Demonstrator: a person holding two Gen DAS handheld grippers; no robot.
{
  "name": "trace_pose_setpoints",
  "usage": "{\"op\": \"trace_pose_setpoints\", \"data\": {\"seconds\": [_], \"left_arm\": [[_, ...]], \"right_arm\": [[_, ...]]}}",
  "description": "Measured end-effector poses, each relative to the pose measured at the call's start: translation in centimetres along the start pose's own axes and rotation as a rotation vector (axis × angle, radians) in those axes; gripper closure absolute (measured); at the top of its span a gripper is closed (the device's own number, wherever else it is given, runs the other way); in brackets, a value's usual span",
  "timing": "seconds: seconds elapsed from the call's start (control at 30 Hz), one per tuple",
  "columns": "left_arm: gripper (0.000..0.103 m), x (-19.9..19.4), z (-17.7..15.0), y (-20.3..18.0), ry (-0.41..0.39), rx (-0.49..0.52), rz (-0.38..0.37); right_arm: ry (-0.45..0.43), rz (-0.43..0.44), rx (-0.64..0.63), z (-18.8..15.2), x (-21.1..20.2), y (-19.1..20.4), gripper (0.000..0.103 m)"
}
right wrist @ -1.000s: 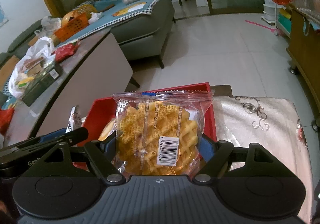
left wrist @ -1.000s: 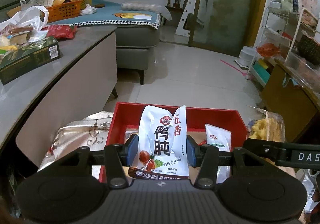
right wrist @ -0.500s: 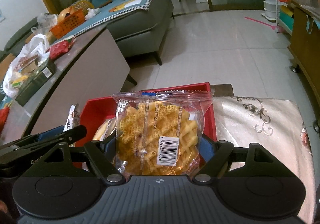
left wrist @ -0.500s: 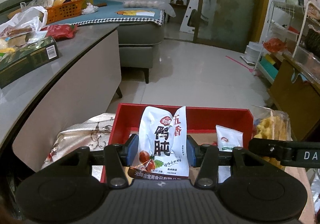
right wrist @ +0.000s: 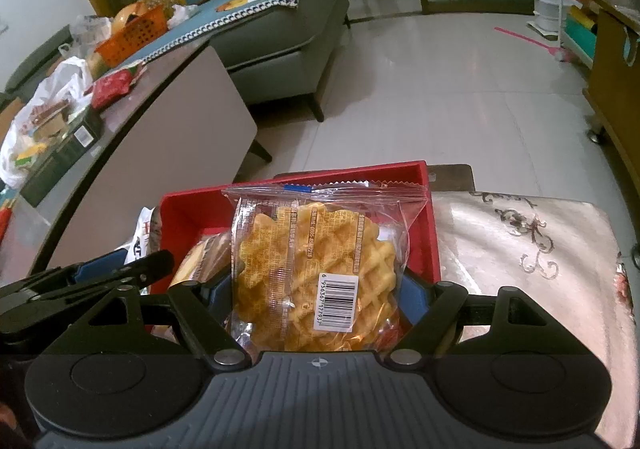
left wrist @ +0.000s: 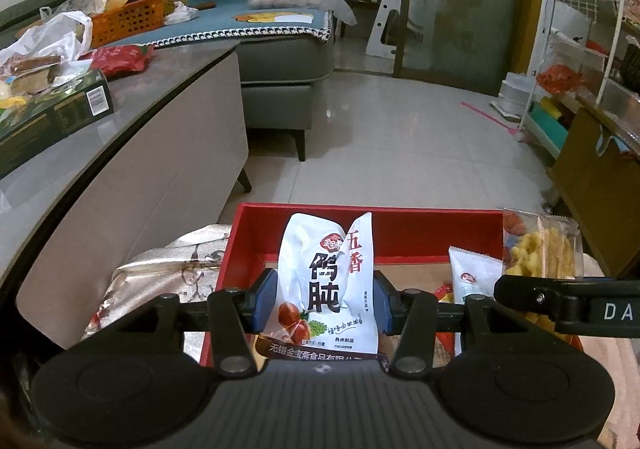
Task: Organize snacks
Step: 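Lower the pouch into the red box and open the left tool while the right tool releases the waffle bag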
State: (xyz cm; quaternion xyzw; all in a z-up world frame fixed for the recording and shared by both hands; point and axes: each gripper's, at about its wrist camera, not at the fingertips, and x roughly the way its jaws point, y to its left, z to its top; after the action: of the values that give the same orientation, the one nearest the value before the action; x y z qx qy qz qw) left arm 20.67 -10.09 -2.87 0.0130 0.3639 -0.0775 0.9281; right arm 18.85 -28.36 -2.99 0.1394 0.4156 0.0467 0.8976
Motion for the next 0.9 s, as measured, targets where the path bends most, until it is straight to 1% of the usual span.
{"op": "trace_pose_setpoints", "data": {"seconds": [0.5,0.9], "left_arm": [[0.06,2.1,-0.2,-0.4,0.028,0.022,0.028],[0.056,2.6,-0.3,-0.7,0.038,0.039,0.045]], "right_arm": [[0.028,0.008,-0.013,0.1,2.4,-0.2,0.019],[0.055,0.004,-0.021,-0.1,3.7,0.0,0.018]]}}
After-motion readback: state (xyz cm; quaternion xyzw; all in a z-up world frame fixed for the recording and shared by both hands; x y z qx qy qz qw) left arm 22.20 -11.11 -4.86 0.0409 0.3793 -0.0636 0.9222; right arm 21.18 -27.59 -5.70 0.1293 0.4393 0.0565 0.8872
